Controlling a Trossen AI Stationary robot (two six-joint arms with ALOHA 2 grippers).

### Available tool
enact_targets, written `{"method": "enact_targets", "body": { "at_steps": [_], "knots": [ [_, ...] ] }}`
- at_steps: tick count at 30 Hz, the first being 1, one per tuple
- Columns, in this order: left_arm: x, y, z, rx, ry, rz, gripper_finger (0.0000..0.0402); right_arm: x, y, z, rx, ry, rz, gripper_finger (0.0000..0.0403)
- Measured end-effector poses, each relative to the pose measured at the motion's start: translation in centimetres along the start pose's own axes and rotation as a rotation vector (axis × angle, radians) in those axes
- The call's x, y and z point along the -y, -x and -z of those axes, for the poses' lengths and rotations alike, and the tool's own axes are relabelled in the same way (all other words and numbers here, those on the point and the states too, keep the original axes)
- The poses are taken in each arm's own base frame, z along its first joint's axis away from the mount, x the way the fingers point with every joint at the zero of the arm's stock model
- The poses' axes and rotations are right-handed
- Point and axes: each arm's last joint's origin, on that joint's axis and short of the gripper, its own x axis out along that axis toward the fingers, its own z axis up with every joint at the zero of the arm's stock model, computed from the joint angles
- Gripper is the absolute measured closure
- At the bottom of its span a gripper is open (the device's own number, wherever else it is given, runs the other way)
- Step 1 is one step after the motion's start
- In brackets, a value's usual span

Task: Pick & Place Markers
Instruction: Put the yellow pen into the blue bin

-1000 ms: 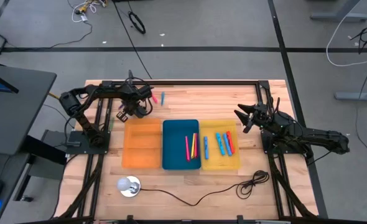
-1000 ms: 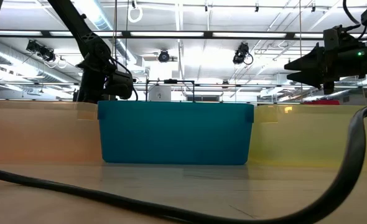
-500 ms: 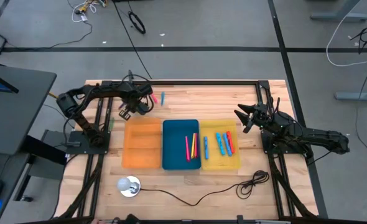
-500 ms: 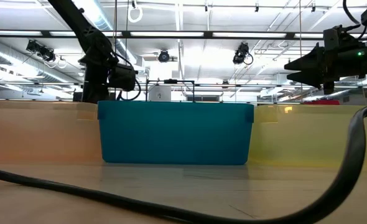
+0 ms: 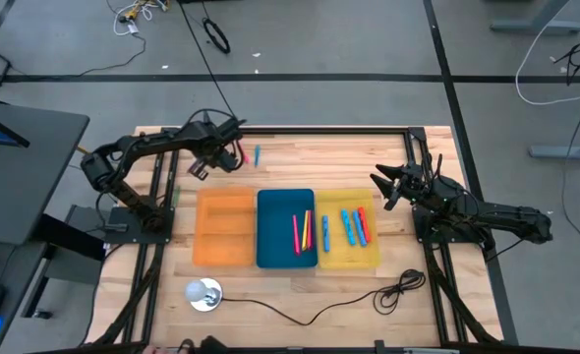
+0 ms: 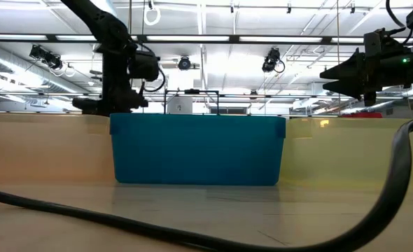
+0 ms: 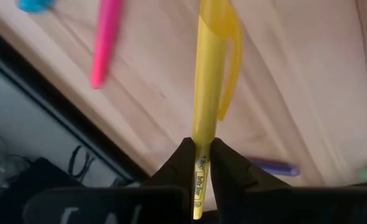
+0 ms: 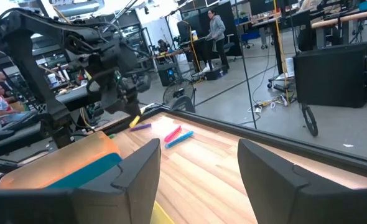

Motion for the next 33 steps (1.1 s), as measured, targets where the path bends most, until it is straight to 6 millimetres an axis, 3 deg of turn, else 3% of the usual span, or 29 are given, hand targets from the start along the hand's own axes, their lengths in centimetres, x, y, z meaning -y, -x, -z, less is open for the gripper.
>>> {"method": "enact_targets", "body": {
  "at_steps": [6, 17, 33],
  "knots": [
    [-0.7, 1.9, -0.2, 0.005, -0.004, -0.057, 0.0371, 0.0, 0.0, 0.0, 0.000, 0.000, 0.000, 0.0188],
    [0.3, 4.2, -1.3, 0.025, -0.080, -0.066, 0.0371, 0.0, 0.0, 0.0, 0.000, 0.000, 0.000, 0.0188],
    [-1.3, 7.2, -7.1, 0.100, -0.235, -0.137, 0.0370, 0.0, 0.0, 0.0, 0.000, 0.000, 0.000, 0.0188]
  ]
}}
